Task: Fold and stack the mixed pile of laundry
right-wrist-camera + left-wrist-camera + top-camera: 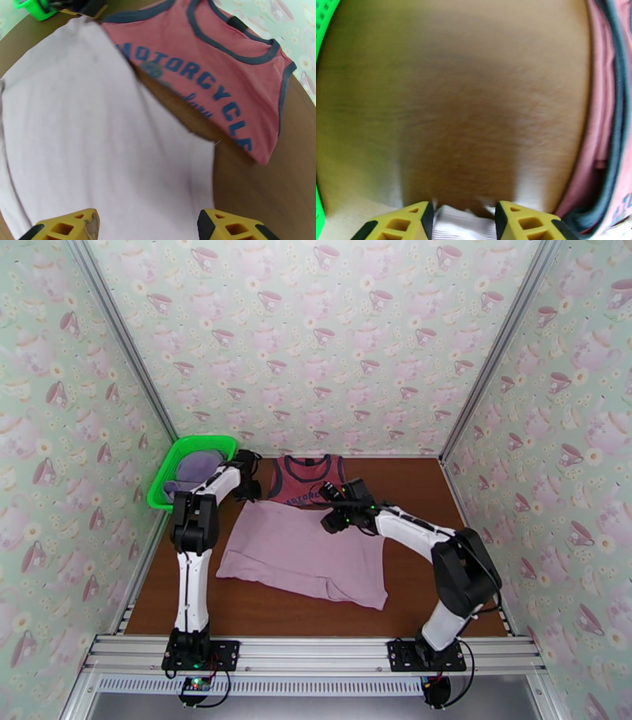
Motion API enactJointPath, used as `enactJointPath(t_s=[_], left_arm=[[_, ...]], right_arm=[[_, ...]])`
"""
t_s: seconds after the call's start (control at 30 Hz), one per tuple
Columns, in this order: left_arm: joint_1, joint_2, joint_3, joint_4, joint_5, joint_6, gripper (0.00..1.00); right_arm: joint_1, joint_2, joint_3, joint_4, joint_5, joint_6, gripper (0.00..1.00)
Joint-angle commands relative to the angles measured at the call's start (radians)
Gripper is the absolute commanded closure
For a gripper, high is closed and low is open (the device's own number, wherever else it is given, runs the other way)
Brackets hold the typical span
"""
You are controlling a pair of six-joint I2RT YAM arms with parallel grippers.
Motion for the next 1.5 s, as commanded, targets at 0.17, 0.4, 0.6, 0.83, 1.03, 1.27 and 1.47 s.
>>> enactJointPath(t_s=[0.17, 0.4, 0.6, 0.83, 1.03, 1.27, 1.47], left_arm=[[-0.001, 0.018, -0.049, 0.019, 0.080, 0.031, 0.76], [-0.004, -0.035, -0.130, 0.046, 0.077, 0.045, 1.00], [-0.010, -0.054, -0.129, 0.049, 0.080, 0.052, 1.00], [-0.018, -0.071, -0.109, 0.045, 0.074, 0.061, 1.00], [-0.018, -0.073, -0.108, 0.043, 0.071, 0.071, 1.00], [-0.020, -0.075, -0.108, 0.045, 0.069, 0.082, 1.00], [-0.019, -0.085, -0.111, 0.051, 0.075, 0.088, 1.00]], right_arm=[[-0.041, 0.233, 0.253, -0.160, -0.020, -0.019, 0.37], [-0.041, 0.283, 0.322, -0.229, -0.027, 0.029, 0.38], [-0.040, 0.303, 0.342, -0.262, -0.047, 0.048, 0.43], [-0.041, 0.364, 0.420, -0.306, -0.046, 0.066, 0.47], [-0.041, 0.433, 0.507, -0.361, -0.021, 0.090, 0.48], [-0.042, 0.484, 0.563, -0.403, -0.006, 0.115, 0.55], [-0.041, 0.493, 0.578, -0.394, 0.013, 0.121, 0.78]])
